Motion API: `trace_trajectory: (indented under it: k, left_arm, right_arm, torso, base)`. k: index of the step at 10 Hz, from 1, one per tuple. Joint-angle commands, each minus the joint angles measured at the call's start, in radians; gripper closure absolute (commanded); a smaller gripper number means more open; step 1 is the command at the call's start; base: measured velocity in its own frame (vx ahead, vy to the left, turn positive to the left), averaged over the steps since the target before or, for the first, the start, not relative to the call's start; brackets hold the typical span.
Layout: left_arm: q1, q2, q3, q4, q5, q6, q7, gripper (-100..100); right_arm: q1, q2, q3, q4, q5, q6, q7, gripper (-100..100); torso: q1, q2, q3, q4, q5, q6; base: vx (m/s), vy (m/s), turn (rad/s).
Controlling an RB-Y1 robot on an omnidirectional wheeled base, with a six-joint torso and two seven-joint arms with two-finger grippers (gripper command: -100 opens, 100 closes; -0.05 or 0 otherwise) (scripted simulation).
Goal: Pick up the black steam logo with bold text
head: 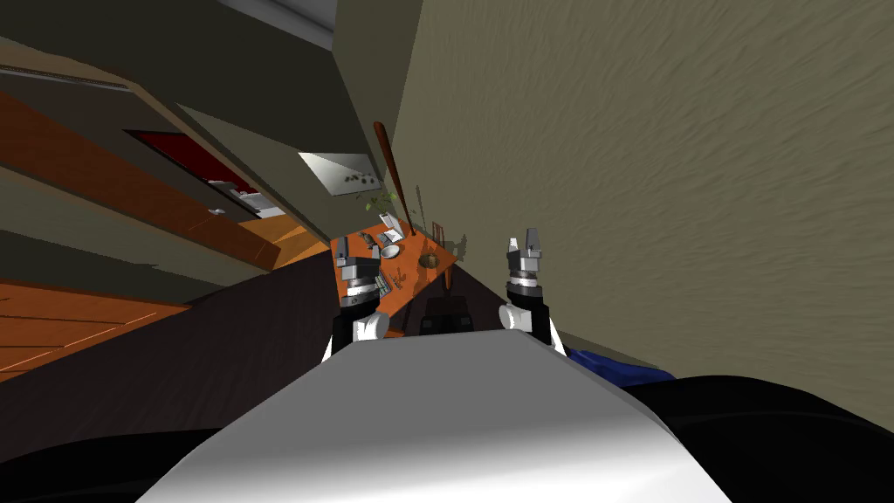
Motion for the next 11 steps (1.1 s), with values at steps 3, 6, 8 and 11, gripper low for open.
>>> trace_trajectory:
  k: [3, 6, 8, 11]
  left_arm:
    - [-0.028, 0.067, 0.007, 0.036, 0.02, 0.071, -0.022, -100]
    - [-0.053, 0.125, 0.012, 0.078, 0.041, 0.144, -0.046, -100]
    - [-0.062, 0.147, 0.013, 0.095, 0.05, 0.173, -0.056, -100]
    - [-0.08, 0.194, 0.015, 0.134, 0.07, 0.235, -0.077, -100]
  right_arm:
    - [0.0, 0.0, 0.0, 0.0, 0.0, 0.0, 0.0, 0]
    - [0.0, 0.0, 0.0, 0.0, 0.0, 0.0, 0.0, 0]
    - [0.0, 0.0, 0.0, 0.0, 0.0, 0.0, 0.0, 0]
    - [0.0, 0.0, 0.0, 0.0, 0.0, 0.0, 0.0, 0]
  torso:
    - [0.002, 0.001, 0.001, 0.0, 0.0, 0.0]
    - [0.002, 0.001, 0.001, 0.0, 0.001, 0.0]
    - [0.002, 0.001, 0.0, 0.0, 0.0, 0.0]
    - [0.002, 0.001, 0.0, 0.0, 0.001, 0.0]
  base:
    - [-0.018, 0.027, -0.01]
    - [-0.018, 0.031, -0.018]
    - [-0.01, 0.021, -0.01]
    - [-0.011, 0.024, -0.028]
